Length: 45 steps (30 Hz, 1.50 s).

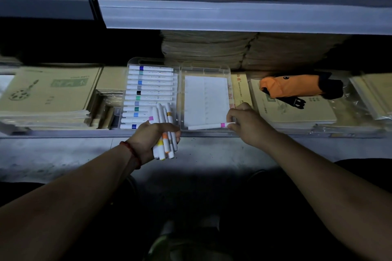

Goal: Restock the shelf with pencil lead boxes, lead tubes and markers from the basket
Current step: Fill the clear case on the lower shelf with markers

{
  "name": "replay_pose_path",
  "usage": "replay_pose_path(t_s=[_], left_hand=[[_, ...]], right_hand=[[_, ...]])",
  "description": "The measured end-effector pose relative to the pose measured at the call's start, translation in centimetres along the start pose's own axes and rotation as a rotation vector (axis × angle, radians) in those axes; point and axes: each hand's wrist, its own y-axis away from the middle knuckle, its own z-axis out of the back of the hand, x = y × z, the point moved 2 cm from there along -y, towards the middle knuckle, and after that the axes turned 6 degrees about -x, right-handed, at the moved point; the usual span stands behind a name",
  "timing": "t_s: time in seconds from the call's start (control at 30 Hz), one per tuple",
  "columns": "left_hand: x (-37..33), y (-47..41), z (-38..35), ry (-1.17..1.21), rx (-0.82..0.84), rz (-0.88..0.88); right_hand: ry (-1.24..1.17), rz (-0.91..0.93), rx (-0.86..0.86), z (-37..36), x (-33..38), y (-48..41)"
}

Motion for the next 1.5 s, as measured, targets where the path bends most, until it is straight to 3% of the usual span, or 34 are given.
replay_pose_path(t_s=[0.1,0.17,0.37,0.6,0.97,1.3,1.5], left_hand=[[0.3,0.3,-0.9,-0.012,0.152,0.105],[0.5,0.5,-1.6,-0.025,0.201,0.087],[0.6,0.1,-2.0,-0.101,0.156,0.050],[0.5,0.1,-2.4,-0.085,0.154,0.034],[0.5,-0.2,-2.3,-0.102,0.165,0.047],[1.0,-0.6,-2.6,-0.118,0.095,-0.011],[0.2,-0.1,-2.9,-0.185,0.090,-0.032]], right_hand=[[-0.056,-0.027,-0.076,0.0,-0.2,-0.1],[-0.082,-0.041,-0.096,-0.3,-0.3,-0.3],[-0.168,-0.092,-0.126,-1.2,-1.2,-0.7],[-0.528,-0.402,-0.101,-1.1,-0.7,-1.2],[-0.704,-0.482,-0.013,-0.1,-1.3,-1.4],[-0.675,-0.442,0.027,0.2,-1.9,-1.3],[0.014,-0.056,-0.114,0.2,-0.5,-0.9]])
